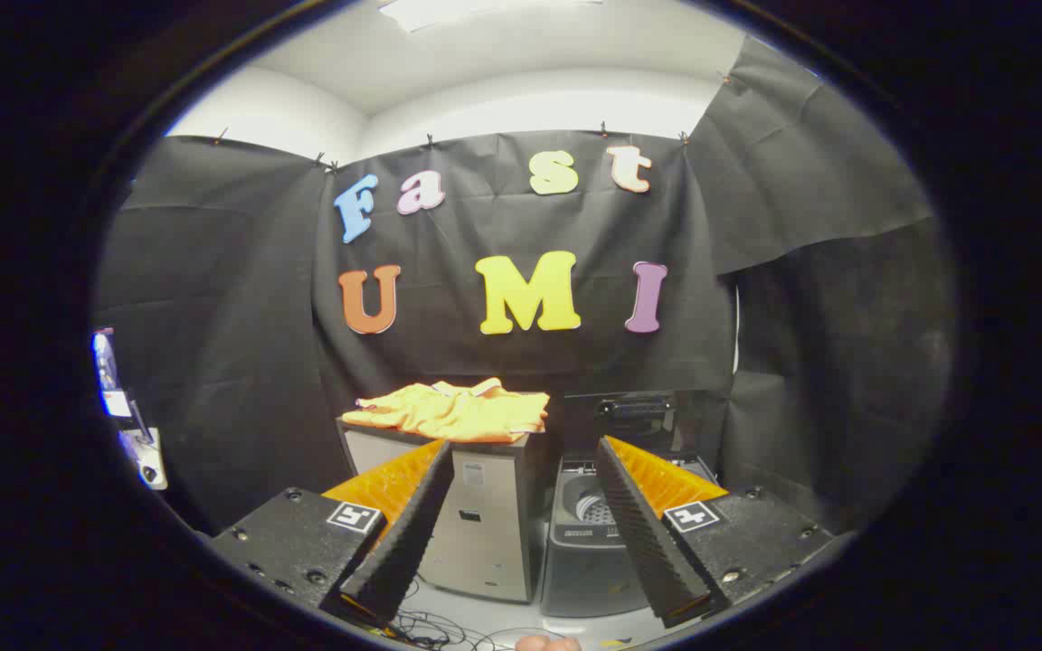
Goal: Put the clothes into the washing machine and then close the washing machine lid.
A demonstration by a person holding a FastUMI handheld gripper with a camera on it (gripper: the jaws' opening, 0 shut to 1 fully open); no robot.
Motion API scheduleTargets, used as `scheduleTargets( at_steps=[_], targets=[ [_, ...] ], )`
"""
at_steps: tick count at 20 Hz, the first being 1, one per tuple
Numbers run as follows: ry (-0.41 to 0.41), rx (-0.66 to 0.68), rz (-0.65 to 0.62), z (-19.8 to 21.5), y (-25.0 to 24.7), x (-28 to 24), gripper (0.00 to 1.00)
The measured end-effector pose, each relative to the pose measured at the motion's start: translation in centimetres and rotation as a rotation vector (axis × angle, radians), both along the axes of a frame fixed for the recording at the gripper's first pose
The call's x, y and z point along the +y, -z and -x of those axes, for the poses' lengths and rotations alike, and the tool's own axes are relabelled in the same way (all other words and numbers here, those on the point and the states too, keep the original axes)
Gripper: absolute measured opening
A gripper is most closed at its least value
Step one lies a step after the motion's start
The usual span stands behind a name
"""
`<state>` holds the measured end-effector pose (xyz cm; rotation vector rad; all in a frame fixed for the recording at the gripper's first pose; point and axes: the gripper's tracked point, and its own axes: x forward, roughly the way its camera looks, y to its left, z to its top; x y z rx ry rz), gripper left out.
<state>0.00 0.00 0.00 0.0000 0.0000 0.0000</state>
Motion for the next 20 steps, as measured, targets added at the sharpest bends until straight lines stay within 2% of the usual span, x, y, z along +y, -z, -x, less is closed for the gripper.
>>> scheduleTargets(
  at_steps=[20],
  targets=[
    [0.036, 0.010, -0.024, -0.9, 0.3, -1.1, 0.99]
  ],
)
